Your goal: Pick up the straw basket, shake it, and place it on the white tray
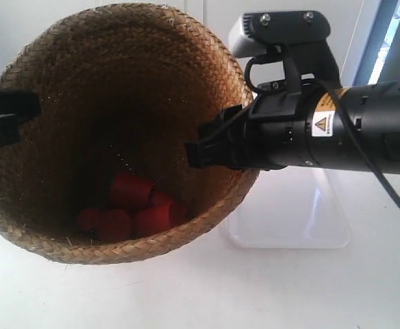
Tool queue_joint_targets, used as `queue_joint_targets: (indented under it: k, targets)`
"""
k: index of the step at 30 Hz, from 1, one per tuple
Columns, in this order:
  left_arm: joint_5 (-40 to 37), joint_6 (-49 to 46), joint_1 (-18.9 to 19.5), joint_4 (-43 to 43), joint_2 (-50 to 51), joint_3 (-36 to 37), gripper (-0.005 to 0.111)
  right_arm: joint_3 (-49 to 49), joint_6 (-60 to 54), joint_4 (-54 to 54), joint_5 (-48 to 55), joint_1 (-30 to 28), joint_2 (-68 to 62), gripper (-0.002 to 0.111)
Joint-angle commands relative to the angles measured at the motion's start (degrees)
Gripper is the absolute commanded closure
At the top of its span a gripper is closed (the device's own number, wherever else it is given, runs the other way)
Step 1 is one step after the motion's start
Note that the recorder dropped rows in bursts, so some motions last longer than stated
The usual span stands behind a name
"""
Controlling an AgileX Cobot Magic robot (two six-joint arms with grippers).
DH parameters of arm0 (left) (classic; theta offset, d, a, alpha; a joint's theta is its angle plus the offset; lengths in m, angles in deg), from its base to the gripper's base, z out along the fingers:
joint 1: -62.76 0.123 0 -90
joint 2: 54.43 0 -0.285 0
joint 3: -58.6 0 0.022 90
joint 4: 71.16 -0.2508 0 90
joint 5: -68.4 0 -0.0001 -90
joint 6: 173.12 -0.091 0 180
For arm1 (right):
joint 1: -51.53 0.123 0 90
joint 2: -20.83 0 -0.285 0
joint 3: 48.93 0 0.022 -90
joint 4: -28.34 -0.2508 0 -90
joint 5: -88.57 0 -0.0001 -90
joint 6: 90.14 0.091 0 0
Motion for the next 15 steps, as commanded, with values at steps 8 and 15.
queue_joint_targets:
  k: [8, 15]
  targets:
    - [2.3, -1.6, 3.5, -0.7, -0.4, -1.7, 0.107, 1.4, 3.5, 4.9, 1.8, -4.1, 0.2, 0.108]
    - [-0.6, -1.2, 3.9, -0.2, 0.2, -1.7, 0.107, 1.2, 3.5, 4.9, 2.4, -4.0, -0.1, 0.108]
